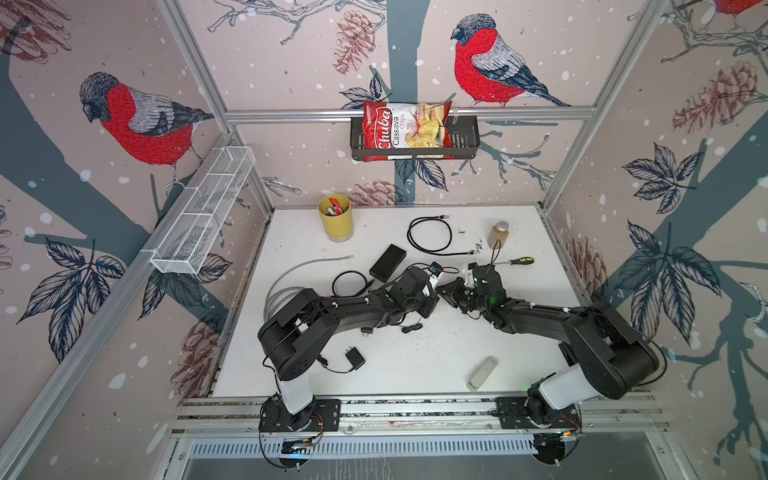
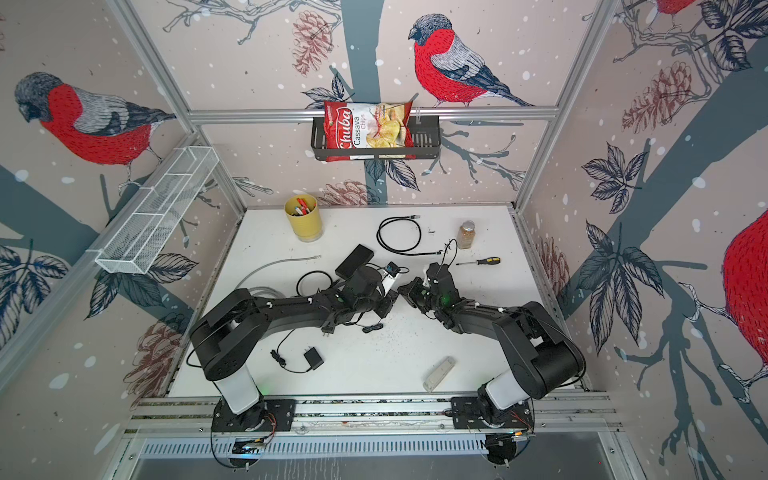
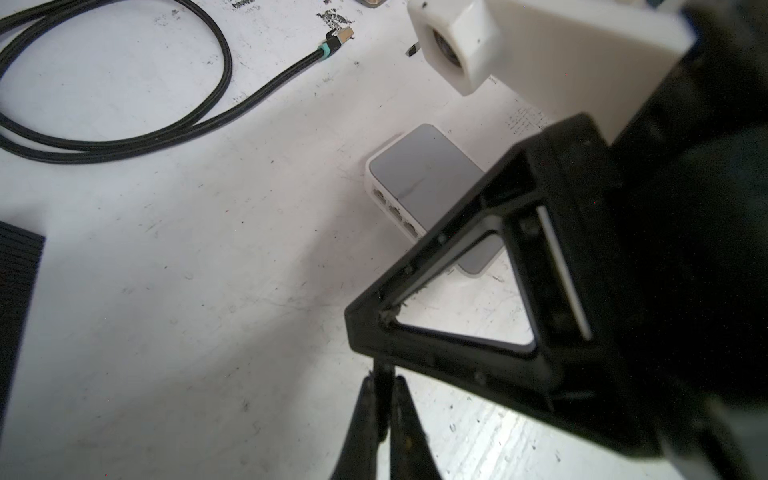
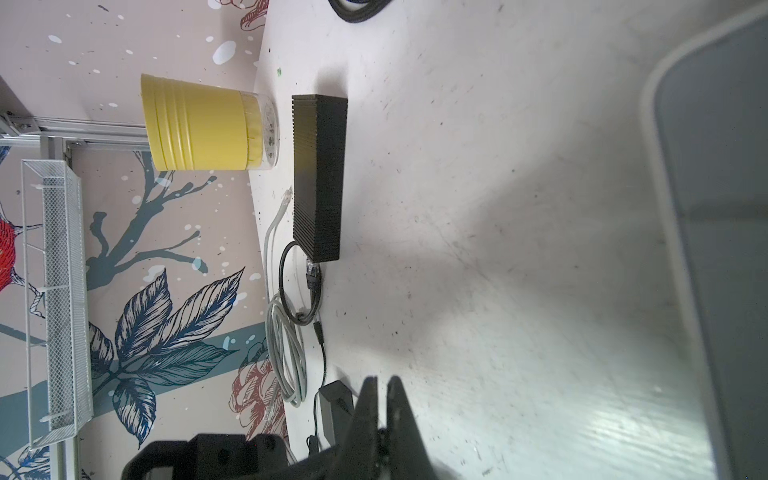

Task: Insert the plug into the switch port

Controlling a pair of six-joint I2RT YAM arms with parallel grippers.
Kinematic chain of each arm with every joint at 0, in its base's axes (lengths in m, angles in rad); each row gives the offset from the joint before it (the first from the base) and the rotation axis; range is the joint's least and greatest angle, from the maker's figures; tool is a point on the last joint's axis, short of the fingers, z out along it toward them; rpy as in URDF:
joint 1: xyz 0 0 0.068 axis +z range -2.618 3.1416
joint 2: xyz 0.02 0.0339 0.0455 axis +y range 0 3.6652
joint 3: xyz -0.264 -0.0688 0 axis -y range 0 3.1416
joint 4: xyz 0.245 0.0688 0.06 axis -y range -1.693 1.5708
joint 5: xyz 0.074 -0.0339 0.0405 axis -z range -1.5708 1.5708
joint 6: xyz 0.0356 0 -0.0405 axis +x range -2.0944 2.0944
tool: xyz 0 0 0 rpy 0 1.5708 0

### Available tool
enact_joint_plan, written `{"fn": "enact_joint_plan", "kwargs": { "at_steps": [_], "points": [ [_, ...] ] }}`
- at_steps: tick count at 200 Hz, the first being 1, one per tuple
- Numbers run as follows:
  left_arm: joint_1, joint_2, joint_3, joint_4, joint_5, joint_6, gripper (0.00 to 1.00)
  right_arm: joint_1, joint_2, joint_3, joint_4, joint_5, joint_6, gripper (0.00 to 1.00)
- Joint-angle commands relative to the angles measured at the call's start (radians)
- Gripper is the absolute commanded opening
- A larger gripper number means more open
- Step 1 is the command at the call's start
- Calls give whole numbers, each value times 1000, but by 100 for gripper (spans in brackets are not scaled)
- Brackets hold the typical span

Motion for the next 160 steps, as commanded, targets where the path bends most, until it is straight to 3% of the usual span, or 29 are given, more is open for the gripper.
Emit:
{"fn": "enact_joint_plan", "kwargs": {
  "at_steps": [1, 26, 46, 80, 111, 130, 160],
  "points": [
    [1, -4, 0, 34, -4, -3, 0, 4, -1, -2, 26, -10, 12, 2],
    [1, -1, 0, 36, -10, -8, 0, 3, -1, -2, 21, -7, 15, 2],
    [3, -3, -8, 36, -2, -12, 22, 0, -1, -2, 15, -4, 10, 2],
    [10, -20, -47, 47, 29, -12, 34, -1, -2, 6, -11, 5, -8, 2],
    [11, -8, -46, 49, 55, -8, 35, -1, -11, 5, -15, 7, -9, 2],
    [11, 5, -28, 40, 60, -6, 26, 0, -13, 7, -18, 5, -12, 2],
    [11, 23, -2, 24, 72, 4, 20, 0, -18, 5, -20, 7, -14, 2]
  ]
}}
